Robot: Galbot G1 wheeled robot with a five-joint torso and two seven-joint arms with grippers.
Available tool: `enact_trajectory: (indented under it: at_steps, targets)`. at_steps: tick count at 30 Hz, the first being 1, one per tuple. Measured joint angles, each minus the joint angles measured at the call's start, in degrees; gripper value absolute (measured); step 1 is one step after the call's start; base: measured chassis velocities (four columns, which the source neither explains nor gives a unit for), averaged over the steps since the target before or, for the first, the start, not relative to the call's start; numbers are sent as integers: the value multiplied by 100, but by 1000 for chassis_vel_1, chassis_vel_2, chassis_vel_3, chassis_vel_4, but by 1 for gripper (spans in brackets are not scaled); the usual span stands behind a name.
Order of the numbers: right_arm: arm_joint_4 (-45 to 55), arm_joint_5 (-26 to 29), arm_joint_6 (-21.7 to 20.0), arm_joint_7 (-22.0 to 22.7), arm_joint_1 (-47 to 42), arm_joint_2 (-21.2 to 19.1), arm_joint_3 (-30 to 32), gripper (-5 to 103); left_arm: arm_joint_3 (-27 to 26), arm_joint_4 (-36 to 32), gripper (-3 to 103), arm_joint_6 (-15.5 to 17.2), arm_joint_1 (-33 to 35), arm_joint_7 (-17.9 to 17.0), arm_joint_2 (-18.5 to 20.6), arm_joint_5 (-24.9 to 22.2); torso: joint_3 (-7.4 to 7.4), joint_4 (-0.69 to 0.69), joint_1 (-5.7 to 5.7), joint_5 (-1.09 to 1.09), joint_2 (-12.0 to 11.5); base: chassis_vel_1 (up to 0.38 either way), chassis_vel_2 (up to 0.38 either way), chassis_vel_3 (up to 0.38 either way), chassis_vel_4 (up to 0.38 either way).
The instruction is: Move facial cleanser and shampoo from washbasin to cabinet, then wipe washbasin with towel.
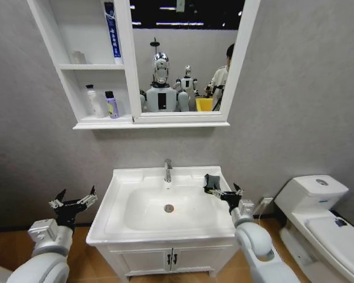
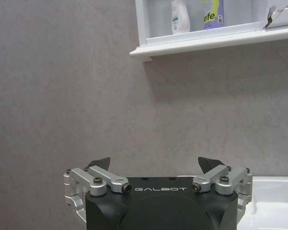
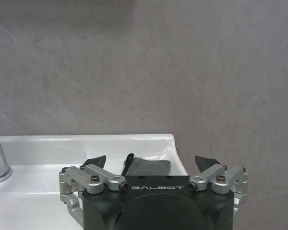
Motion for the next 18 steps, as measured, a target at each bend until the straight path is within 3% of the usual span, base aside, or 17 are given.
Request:
enact_trajectory:
  at_steps: [4,6,8,13,18]
  targets:
    - [-584,622,-310,303,897,-581,-337,100,-1,0,100,-1,0,-1,-1,0,0,-1,0,-3,1,48,-15,-21,31]
    - [-738,793,-386,430,1122,-673,-492,100,0,0,100,-1,0,0,0,0,0,-4,1,-1,0,0,0,0,0]
    - [-1033,1432,-640,861,1552,-749,-878,100,0,0,100,-1,-2,1,0,0,2,-4,6,-2,-1,0,0,0,0]
    - [-1621,2374,-961,1648,2281,-524,-1559,100,0,0,100,-2,-2,1,-1,0,2,-1,7,-2,-1,0,0,0,0]
    - [-2163,2633,-1126,2059,2767,-131,-1788,100,0,0,100,-2,-2,2,0,0,1,0,6,-2,-1,0,0,0,0]
